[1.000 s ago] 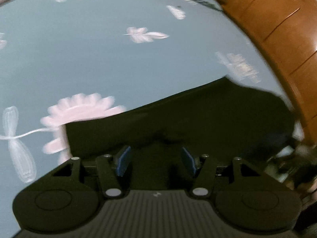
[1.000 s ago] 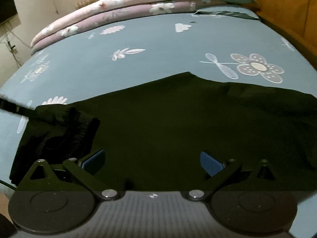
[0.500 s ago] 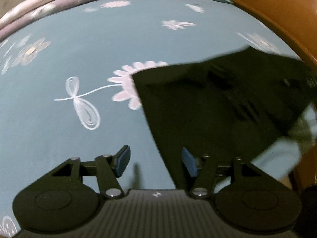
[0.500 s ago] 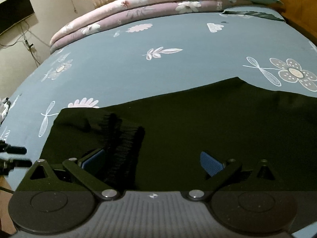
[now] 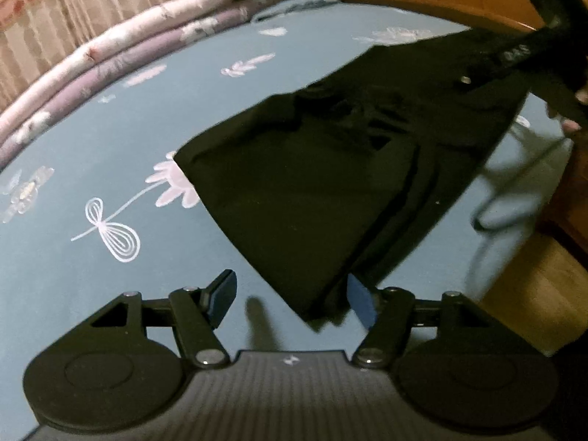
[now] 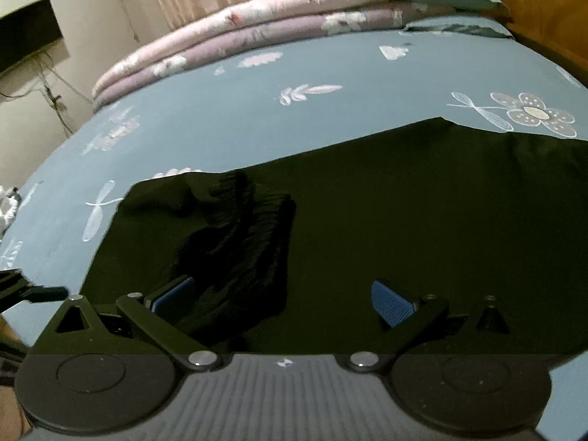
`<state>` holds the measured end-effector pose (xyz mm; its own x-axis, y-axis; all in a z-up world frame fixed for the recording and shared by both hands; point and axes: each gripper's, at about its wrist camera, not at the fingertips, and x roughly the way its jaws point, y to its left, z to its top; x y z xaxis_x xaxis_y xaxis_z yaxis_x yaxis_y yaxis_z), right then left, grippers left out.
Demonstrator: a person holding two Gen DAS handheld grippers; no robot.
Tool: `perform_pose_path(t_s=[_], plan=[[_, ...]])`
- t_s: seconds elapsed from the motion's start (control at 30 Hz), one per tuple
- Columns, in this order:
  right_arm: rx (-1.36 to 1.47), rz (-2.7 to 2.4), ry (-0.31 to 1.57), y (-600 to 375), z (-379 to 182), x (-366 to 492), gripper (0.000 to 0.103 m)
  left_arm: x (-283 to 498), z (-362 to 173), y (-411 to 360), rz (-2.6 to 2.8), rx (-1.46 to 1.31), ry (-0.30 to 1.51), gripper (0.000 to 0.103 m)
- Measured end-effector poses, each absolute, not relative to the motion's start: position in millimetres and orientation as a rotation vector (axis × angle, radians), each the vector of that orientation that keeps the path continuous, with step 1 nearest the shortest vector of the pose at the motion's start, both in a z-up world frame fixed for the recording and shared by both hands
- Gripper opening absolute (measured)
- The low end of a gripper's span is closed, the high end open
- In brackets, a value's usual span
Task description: Fold clothes
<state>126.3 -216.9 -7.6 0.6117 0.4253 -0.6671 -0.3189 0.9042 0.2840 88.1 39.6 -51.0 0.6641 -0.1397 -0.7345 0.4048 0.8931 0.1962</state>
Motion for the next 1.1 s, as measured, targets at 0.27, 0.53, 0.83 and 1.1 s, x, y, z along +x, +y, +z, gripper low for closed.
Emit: perform_pose_path(t_s=[0.27,0.53,0.83,1.1], plan=[[0.284,0.501,0.715,-229,-6,104,0.102,72,-62,38,-0.299,0.37,0.702,0.067],[0.435,0.585,0.724,-233,-3,124,0.087,70,-64,40,-0.254,0.357,0.676,0.067],[0.41,0.652,0.827,-190,-18,158,0.072,71,-68,41,-0.259,0.331,0.672,0.069],[0.409,0.605,0.853,-186,-22,158,0.067,69,-59,39,-0.288,0.328,0.65,0.07]])
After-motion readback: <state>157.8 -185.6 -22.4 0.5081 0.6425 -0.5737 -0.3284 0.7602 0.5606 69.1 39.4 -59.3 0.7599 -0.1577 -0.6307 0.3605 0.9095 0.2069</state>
